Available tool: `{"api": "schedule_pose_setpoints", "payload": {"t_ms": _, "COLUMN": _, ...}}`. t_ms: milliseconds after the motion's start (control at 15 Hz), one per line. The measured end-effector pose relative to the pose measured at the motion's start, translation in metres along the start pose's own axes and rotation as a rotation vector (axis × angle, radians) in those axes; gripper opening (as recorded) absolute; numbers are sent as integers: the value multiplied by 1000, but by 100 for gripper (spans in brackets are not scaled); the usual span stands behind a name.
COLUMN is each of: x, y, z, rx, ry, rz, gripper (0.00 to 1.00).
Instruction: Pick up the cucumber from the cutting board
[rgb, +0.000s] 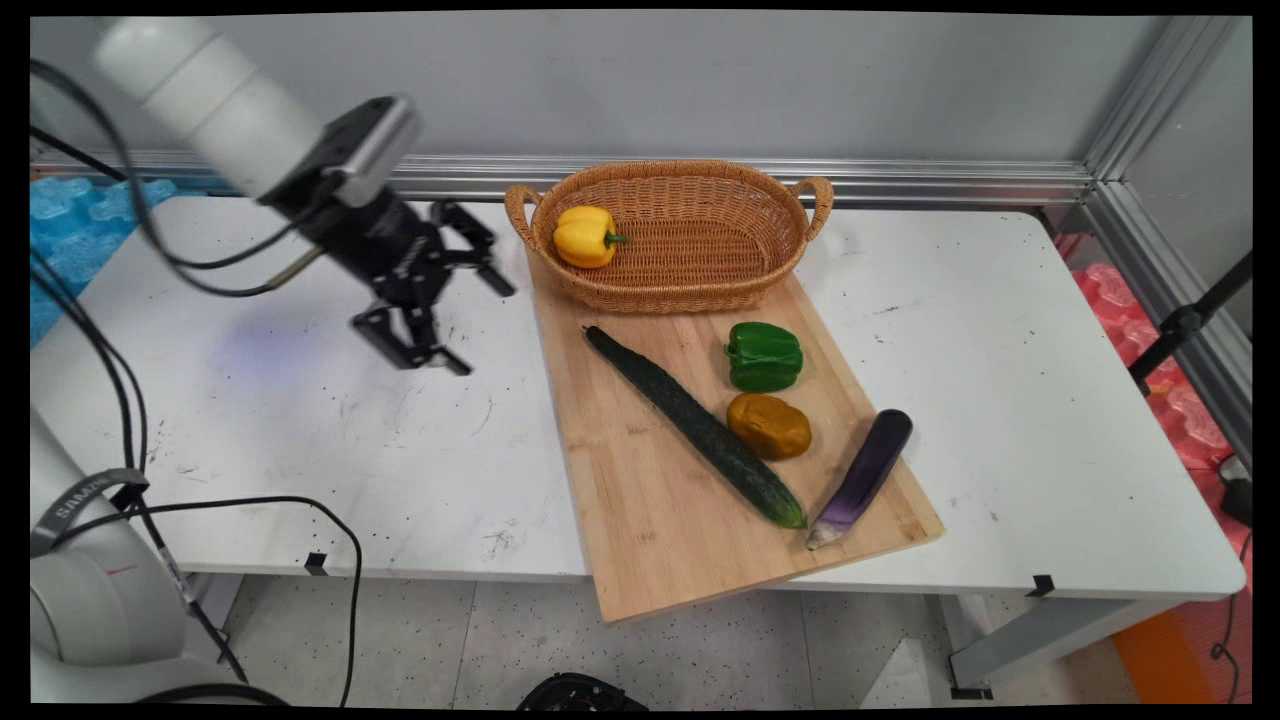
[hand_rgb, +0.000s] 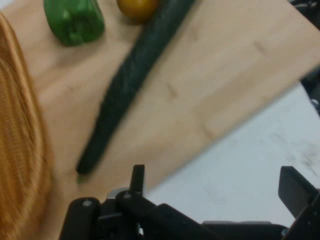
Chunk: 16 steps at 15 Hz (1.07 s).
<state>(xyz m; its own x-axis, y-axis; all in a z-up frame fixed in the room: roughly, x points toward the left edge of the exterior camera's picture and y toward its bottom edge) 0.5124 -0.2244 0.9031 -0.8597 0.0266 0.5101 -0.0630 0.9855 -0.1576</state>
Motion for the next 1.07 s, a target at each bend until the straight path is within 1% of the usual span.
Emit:
{"api": "schedule_pose_setpoints", "payload": {"t_ms": 200, "x": 12, "y": -19, "z": 16, "rx": -1, "ry": 9, "rz": 47, "gripper": 100}}
{"api": "schedule_pose_setpoints", "payload": {"t_ms": 467, "x": 32, "y": -49, "z": 46, "rx": -13, "ry": 16, "rz": 122, "gripper": 100}}
{"api": "schedule_pose_setpoints", "payload": {"t_ms": 667, "x": 47, "y": -71, "z": 77, "rx": -41, "ry": 18, "rz": 182, "gripper": 100}}
{"api": "schedule_pose_setpoints", "payload": {"t_ms": 867, "x": 56, "y": -83, "z": 100, "rx": -68, "ry": 17, "rz": 225, "gripper": 100}}
{"api": "schedule_pose_setpoints", "payload": {"t_ms": 1067, "x": 68, "y": -96, "z": 131, "rx": -106, "ry": 14, "rz": 275, "gripper": 100}}
